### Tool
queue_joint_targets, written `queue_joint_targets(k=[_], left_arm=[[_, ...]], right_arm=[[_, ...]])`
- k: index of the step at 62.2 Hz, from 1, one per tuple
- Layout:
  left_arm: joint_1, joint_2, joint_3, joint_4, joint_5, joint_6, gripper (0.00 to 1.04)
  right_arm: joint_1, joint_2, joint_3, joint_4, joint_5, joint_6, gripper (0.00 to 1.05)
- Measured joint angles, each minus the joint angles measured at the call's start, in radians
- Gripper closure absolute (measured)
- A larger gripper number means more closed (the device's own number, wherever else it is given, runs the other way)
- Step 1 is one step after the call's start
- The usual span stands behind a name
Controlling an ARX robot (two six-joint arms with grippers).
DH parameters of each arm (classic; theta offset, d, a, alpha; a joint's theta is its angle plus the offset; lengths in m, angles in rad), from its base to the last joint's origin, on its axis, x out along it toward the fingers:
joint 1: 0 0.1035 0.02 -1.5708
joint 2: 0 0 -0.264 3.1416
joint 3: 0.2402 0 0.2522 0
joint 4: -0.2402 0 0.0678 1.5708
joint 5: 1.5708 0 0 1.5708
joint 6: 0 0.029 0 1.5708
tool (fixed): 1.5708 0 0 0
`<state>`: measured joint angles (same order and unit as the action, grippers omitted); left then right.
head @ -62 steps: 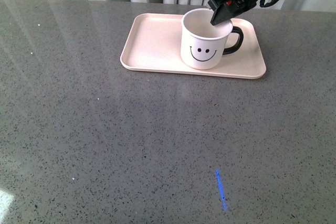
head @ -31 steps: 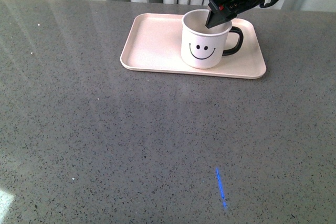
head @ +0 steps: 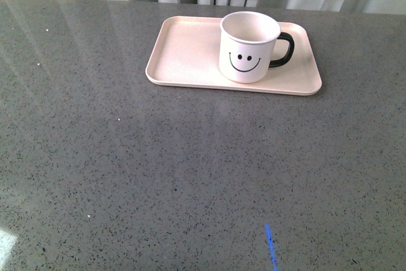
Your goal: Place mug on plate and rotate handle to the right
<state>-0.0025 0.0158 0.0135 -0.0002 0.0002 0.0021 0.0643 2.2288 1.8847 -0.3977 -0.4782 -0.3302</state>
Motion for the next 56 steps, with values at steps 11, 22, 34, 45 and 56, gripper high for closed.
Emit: queue_joint_targets(k=[11, 22, 34, 45, 56], left_arm=[[0.0, 0.0, 0.0, 0.0, 0.0, 0.0, 0.09], [0.0, 0.0, 0.0, 0.0, 0.0, 0.0, 0.09], [0.0, 0.0, 0.0, 0.0, 0.0, 0.0, 0.09], [0.0, 0.0, 0.0, 0.0, 0.0, 0.0, 0.09], [0.0, 0.0, 0.0, 0.0, 0.0, 0.0, 0.09]], right_arm=[[0.012, -0.225, -0.557, 0.917, 0.523, 0.246, 0.38], [-0.003, -0.424, -0.961, 1.318, 0.538, 0.305, 0.68], [-0.017, -0.567, -1.235, 1.411, 0.526, 0.316, 0.99], [-0.053, -0.705, -1.42, 1.453, 0.479, 0.32, 1.03], [-0.066, -0.811, -1.54, 1.459, 0.478, 0.32, 1.03]])
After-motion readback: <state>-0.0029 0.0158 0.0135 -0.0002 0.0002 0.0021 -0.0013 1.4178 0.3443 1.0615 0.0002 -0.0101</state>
